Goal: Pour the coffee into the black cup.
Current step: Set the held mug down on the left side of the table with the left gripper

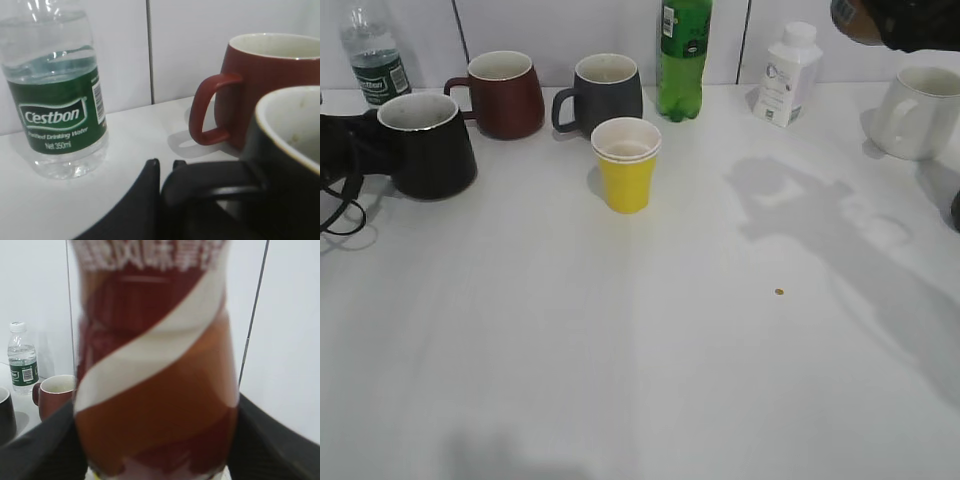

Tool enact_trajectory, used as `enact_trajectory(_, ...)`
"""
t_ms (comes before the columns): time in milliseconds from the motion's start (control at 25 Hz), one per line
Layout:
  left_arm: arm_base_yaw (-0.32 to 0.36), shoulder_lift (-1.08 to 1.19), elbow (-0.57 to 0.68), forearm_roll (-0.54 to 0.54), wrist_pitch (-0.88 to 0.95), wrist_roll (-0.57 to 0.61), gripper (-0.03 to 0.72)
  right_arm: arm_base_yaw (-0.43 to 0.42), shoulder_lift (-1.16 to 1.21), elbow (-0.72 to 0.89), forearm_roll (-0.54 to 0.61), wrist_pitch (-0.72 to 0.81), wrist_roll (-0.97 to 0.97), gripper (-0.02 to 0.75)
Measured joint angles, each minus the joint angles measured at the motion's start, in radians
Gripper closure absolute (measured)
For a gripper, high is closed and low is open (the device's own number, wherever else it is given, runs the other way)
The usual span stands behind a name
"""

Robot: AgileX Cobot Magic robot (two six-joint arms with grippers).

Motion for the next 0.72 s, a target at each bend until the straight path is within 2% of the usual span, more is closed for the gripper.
enact_trajectory(320, 0.0, 0.003, 0.0, -0.003, 0.003, -0.007, 0.631, 0.0, 0.0, 0.0, 0.0, 0.0, 0.0, 0.202)
enact_trajectory(720, 0.0, -0.022, 0.0, -0.007, 0.075, -0.033, 0.417, 0.0, 0.0, 0.0, 0.0, 0.0, 0.0, 0.202)
